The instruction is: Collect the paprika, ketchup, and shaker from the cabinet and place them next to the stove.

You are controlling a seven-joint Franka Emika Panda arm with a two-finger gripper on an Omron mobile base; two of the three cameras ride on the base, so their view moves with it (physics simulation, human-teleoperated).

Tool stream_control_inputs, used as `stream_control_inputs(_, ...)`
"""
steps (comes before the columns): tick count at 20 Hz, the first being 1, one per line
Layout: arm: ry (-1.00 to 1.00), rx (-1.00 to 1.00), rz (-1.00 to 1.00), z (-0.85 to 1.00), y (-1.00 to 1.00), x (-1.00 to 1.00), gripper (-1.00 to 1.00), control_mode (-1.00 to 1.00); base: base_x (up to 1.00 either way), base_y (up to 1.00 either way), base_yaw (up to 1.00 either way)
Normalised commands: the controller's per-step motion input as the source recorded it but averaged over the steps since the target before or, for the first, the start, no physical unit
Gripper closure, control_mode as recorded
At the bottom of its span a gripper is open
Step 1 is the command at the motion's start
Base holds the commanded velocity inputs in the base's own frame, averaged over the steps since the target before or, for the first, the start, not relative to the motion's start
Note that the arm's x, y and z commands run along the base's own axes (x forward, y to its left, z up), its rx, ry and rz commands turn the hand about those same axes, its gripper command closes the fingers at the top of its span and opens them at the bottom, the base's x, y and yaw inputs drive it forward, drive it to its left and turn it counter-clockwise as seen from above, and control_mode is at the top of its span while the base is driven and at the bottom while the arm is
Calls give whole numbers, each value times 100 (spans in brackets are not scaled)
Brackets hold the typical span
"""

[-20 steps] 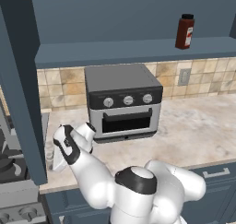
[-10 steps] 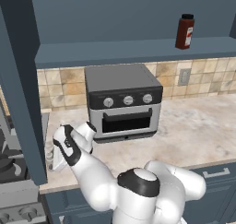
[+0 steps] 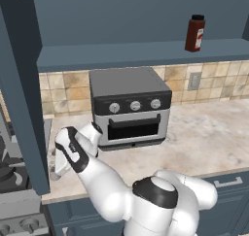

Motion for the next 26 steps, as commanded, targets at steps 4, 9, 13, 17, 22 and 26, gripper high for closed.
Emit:
stream_control_inputs(4,-14,0,0,56,0,-5,-100,-100,0,0,0)
stream_control_inputs(9,-11,0,-2,68,0,-22,-100,-100,0,0,0)
stream_control_inputs(13,-4,0,-8,63,-8,-42,-100,-100,0,0,0)
stream_control_inputs(17,-3,0,-15,72,-23,-45,-100,-100,0,0,0)
stream_control_inputs(22,0,0,-18,60,-51,-34,-100,-100,0,0,0)
stream_control_inputs(26,0,0,-21,50,-66,-22,-100,-100,0,0,0)
